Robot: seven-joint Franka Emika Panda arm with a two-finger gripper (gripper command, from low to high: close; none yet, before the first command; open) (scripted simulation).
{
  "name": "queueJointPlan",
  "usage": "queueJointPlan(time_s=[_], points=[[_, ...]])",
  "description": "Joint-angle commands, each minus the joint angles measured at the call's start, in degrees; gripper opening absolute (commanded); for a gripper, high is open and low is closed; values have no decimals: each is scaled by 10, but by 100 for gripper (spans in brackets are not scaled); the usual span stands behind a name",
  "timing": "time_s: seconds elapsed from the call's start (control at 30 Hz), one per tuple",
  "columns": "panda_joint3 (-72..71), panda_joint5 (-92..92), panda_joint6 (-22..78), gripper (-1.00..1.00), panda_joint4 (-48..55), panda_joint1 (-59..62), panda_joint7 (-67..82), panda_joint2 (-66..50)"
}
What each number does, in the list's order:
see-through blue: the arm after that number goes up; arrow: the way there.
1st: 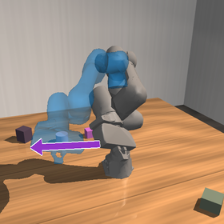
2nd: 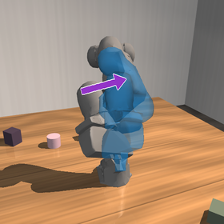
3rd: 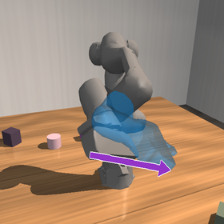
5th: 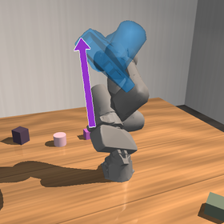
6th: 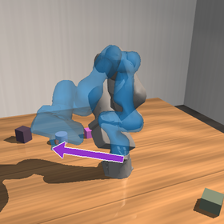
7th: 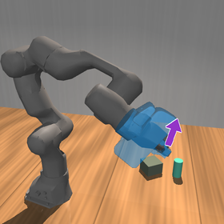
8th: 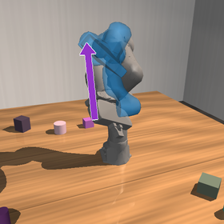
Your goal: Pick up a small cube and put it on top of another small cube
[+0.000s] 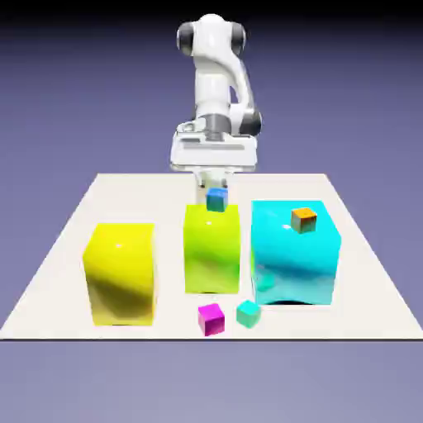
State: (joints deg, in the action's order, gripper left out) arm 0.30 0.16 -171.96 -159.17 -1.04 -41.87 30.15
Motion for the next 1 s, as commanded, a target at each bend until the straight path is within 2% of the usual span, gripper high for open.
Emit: queueJointPlan(time_s=[0.0,0.87,0.97], points=[[2,1,17,0,15,-3,5,-21],[66,35,459,0,410,-79,132,-560],[65,34,409,0,399,-75,132,-599]])
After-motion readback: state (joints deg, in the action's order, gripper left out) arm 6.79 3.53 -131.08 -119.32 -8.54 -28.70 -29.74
